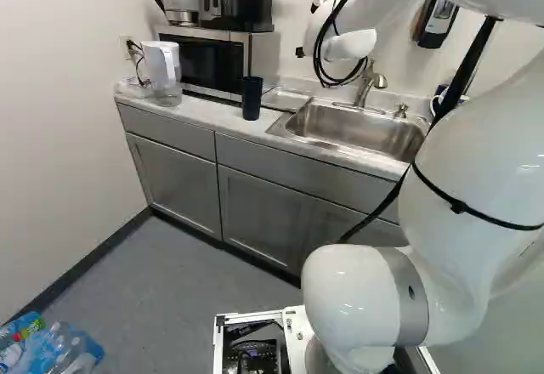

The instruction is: Rinse the cup and place it in the tray

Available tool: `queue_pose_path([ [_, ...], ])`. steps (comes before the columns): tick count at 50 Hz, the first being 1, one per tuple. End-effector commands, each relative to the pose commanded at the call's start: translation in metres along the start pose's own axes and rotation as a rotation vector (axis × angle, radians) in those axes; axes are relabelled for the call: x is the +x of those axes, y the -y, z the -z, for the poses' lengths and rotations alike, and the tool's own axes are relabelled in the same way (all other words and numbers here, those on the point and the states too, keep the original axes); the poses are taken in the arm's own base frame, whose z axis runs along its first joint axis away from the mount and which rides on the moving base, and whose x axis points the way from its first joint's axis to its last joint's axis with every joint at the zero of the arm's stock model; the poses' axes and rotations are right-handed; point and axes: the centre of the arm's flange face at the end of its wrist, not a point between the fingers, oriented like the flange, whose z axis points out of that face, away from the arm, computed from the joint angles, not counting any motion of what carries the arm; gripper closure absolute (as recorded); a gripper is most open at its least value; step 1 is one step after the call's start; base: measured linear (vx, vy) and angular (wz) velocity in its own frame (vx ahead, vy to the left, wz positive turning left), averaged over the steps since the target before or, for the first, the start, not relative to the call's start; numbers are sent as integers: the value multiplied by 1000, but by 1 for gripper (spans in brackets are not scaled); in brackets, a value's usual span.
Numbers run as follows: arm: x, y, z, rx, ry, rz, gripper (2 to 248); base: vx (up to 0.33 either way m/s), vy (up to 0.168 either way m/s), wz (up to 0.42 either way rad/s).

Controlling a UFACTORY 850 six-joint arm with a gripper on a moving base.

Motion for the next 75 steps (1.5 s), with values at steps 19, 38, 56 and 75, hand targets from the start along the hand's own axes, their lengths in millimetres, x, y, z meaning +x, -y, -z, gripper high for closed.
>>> queue_pose_path([
  [19, 0, 0, 0, -1, 0, 0, 3, 0, 0, 0],
  [38, 3, -15, -15, -28, 0, -6, 3, 0, 0, 0],
  [56, 6, -36, -32, -63, -1, -13, 3, 0, 0, 0],
  [75, 8, -59, -42, -102, -2, -20, 3, 0, 0, 0],
])
